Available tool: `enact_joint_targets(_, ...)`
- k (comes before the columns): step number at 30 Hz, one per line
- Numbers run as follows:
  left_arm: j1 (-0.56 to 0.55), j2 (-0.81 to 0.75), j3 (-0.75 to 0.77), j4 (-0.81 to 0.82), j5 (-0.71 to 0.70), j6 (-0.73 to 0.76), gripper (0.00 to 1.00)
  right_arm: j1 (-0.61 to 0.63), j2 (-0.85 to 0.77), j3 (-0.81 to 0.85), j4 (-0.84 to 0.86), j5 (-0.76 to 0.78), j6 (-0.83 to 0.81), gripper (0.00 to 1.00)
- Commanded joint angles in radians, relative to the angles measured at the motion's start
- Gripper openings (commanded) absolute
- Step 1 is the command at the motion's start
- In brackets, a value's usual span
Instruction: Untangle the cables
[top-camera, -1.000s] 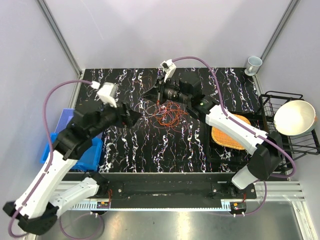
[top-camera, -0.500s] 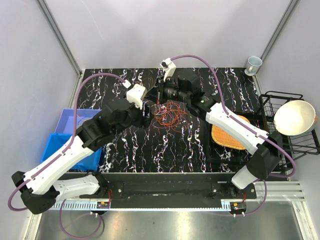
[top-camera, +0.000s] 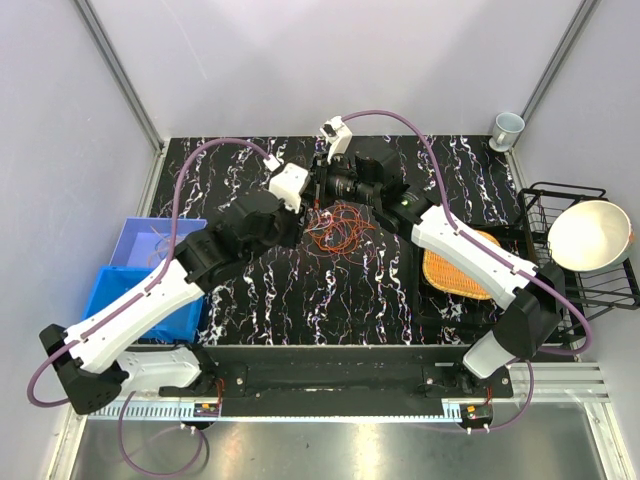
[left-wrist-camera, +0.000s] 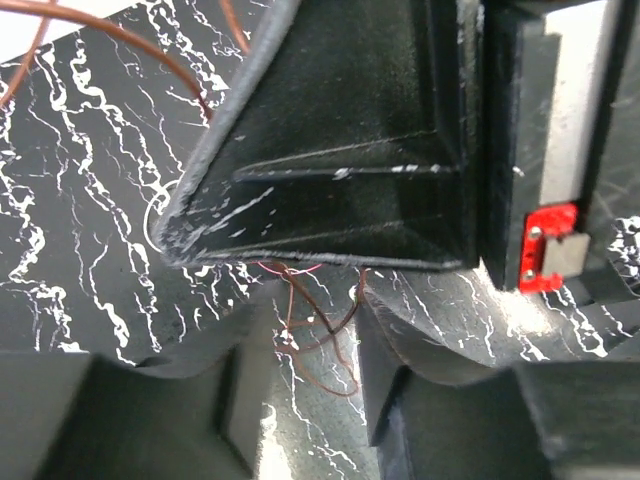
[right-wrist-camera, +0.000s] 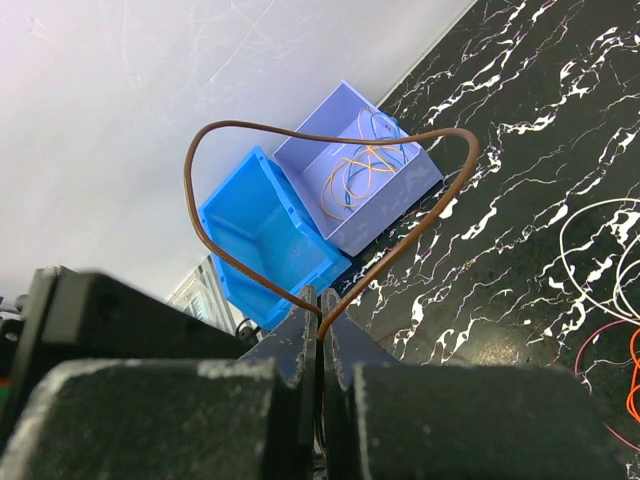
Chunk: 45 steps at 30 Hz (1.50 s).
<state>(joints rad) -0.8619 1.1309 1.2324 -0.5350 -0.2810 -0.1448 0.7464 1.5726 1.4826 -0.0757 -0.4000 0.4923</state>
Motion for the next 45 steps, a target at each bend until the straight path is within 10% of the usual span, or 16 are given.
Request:
enact_joint_targets(1, -0.012, 0.02, 0.045, 0.063, -0.037, 0.008, 0.3, 0.008, -0.042, 0.021, 0.013, 0.024, 0.012, 0.0)
enact_joint_targets(4, -0.022, 0.021, 0.047, 0.067, -0.049, 0.007, 0.02, 0.007, -0.045, 0.015, 0.013, 0.029, 0.017, 0.0)
enact_joint_targets(8, -0.028, -0.005, 0.038, 0.079, -0.061, 0.001, 0.0, 0.007, -0.045, -0.001, 0.013, 0.044, 0.023, 0.0)
enact_joint_targets(13, -0.029, -0.043, 0.036, 0.026, -0.115, -0.01, 0.0, 0.005, -0.066, -0.024, -0.019, 0.196, -0.004, 0.87)
enact_joint_targets(15, -0.028, -0.045, 0.081, -0.028, -0.188, -0.015, 0.0, -0.007, -0.078, -0.024, -0.073, 0.315, -0.018, 0.99)
enact_joint_targets(35, 0.415, -0.049, 0.508, -0.491, -0.447, -0.085, 0.0, -0.203, -0.085, -0.28, -0.078, 0.343, -0.004, 1.0)
enact_joint_targets(45, 0.489, -0.141, 0.467, -0.649, -0.708, -0.254, 0.0, -0.209, -0.049, -0.298, -0.053, 0.276, 0.0, 0.99)
